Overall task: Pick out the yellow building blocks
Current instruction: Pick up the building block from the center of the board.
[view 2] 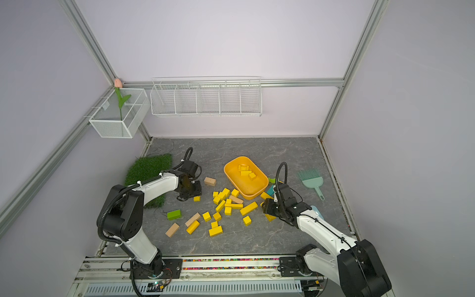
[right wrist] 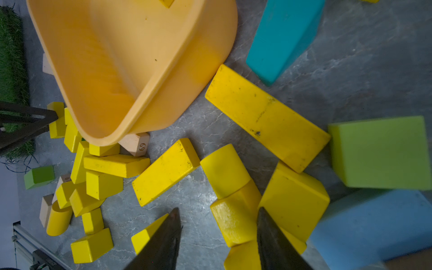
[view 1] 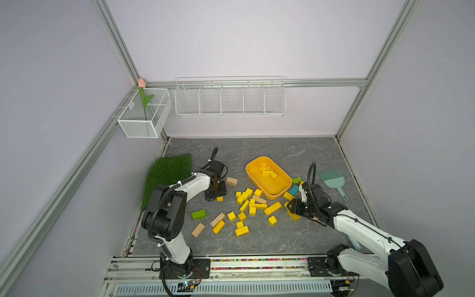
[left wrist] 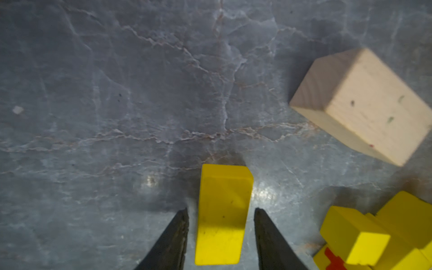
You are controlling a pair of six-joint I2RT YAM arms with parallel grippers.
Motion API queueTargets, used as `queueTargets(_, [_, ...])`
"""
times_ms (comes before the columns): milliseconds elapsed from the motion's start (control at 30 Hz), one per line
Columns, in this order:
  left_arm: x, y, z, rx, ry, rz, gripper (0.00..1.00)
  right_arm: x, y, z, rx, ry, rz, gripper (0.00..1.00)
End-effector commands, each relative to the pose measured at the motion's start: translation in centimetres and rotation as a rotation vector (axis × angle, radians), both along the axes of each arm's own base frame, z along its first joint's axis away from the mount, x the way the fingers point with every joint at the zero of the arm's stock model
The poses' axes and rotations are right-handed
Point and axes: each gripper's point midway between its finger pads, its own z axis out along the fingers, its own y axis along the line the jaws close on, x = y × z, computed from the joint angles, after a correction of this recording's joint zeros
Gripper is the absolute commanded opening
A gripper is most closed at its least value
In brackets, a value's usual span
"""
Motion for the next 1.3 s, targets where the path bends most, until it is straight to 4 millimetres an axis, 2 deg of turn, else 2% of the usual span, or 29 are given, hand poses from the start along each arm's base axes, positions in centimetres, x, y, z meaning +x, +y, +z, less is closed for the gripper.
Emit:
queueTargets(0, [0.58,-0.33,0.11,-0.032,0.016,0.011,0.48,0.33,0.06,0.54,0.014,-0.004,-0.016,0.54])
queueTargets(433, [0.62,-0.61,-0.46,-0.038,0.039,0.001,0.44,0.34,0.06,0.56,0.015,-0.006,-0.015,0.54])
queueTargets(867, [0.59,-0.53,-0.17,-0.040,0.026,0.004,0.30,0.31,0.09,0.59,0.017,-0.006,-0.014,0.54])
queueTargets(1267, [0.61,-0.62,0.30,-0.049,0.005,0.000,0.28,0.30,0.07,0.58,0.017,-0.006,-0.015,0.54])
